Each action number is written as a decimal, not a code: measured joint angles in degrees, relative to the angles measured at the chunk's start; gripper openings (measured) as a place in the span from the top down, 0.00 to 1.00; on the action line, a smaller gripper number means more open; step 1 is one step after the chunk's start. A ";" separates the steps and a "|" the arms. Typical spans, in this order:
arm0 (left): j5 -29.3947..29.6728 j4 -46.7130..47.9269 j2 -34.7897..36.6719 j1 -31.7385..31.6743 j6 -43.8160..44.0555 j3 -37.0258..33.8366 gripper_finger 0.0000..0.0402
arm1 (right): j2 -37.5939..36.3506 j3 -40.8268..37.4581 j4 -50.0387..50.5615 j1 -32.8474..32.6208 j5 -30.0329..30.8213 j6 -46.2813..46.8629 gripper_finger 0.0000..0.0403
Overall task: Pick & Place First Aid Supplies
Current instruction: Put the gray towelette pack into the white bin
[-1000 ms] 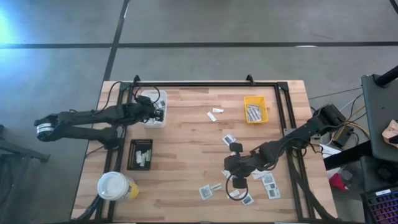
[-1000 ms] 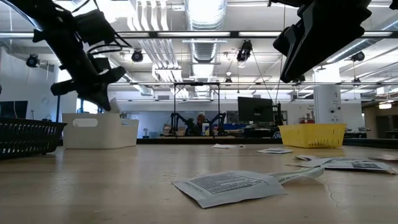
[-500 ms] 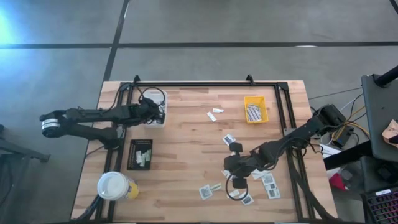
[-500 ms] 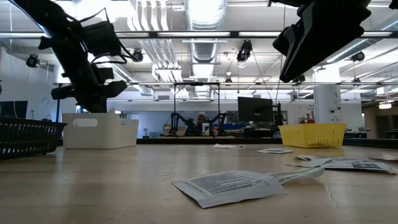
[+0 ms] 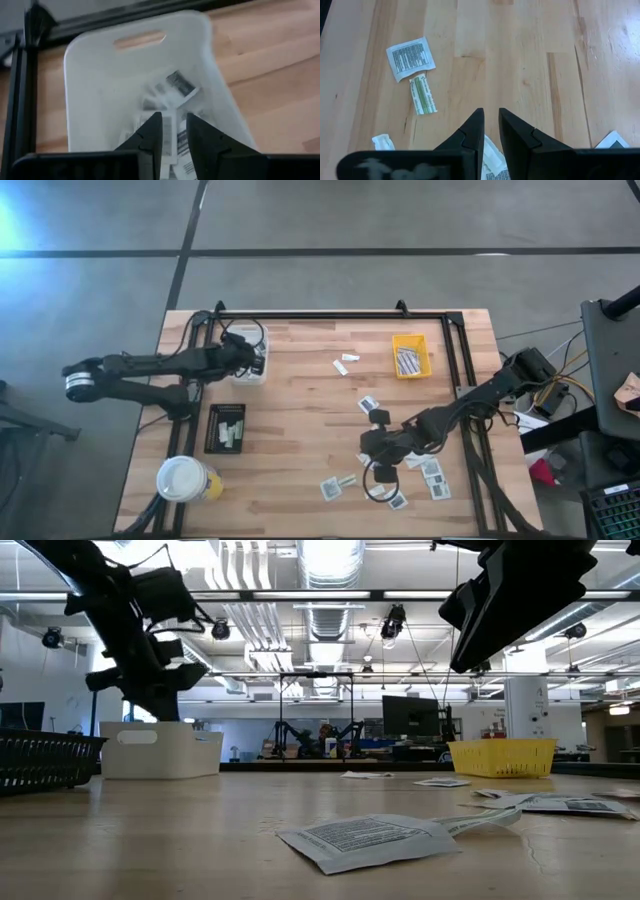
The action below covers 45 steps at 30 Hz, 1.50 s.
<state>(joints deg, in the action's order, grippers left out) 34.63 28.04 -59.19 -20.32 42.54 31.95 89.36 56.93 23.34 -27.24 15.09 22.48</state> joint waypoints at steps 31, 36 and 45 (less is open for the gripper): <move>-12.72 -26.41 -10.26 28.70 -20.60 7.77 0.80 | 0.00 0.00 6.66 -0.17 0.02 3.52 0.89; -17.15 -32.34 -15.78 31.44 -22.00 7.77 0.80 | 0.05 0.00 6.50 -0.13 1.62 3.50 0.89; -37.36 -49.56 -27.88 35.08 -21.44 7.75 0.80 | 0.07 -0.07 6.42 -0.13 1.64 3.72 0.89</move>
<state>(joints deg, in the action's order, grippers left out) -2.73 -21.53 -87.07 14.76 21.10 39.70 89.43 56.86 29.76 -27.38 16.73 26.20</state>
